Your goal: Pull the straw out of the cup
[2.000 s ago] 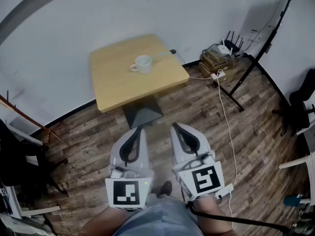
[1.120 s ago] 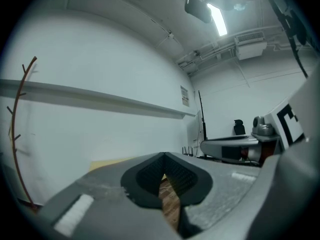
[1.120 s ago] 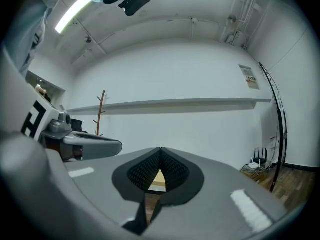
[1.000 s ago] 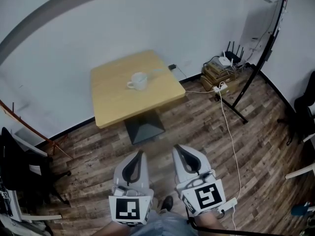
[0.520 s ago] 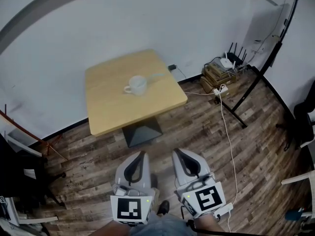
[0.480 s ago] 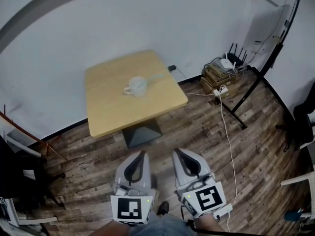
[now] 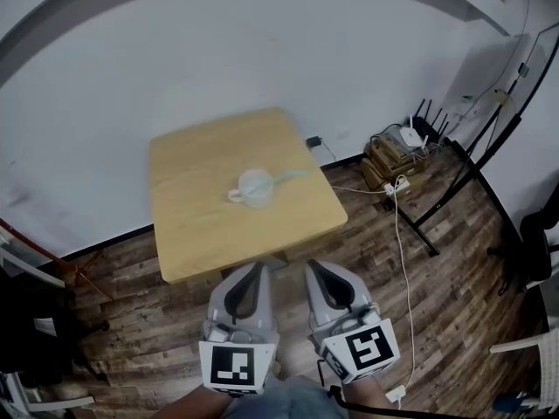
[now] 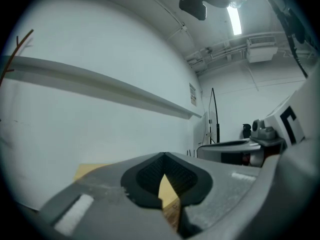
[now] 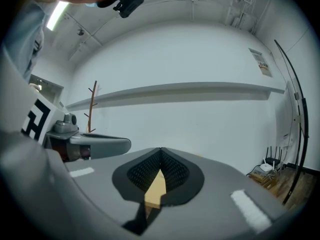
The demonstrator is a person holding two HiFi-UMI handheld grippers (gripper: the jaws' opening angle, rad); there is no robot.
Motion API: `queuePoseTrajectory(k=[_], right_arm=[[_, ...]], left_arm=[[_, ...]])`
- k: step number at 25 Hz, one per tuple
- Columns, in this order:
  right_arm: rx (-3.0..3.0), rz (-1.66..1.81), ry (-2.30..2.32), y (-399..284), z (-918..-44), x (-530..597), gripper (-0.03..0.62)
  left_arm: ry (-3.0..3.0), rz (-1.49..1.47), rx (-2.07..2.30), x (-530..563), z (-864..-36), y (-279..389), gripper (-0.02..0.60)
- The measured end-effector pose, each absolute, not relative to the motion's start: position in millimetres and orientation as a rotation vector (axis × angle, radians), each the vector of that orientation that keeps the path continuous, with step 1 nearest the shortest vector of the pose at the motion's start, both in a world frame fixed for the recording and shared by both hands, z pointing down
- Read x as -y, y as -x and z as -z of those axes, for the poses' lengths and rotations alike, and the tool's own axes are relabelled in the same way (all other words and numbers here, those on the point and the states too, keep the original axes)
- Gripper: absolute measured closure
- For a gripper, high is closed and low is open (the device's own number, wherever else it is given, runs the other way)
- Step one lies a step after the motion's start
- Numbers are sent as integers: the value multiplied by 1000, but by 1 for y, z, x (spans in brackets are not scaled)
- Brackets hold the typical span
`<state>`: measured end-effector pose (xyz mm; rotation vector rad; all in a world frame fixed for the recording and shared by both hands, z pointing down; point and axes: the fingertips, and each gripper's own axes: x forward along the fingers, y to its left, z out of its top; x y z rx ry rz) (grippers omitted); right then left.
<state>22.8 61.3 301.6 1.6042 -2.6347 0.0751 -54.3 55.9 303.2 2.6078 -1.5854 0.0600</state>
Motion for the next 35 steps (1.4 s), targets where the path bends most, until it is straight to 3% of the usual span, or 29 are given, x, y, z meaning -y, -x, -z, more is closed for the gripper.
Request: queuePoseTrajectory(k=[11,35], right_arm=[[2585,-7,-1595,-12,-288,-10,588],[2762,-139,-1337,-81,-311,162,587]], left_arm=[[-2613,15,1555,-2,-298,63,561],[-2429,-191,1791,147,-328,4,561]])
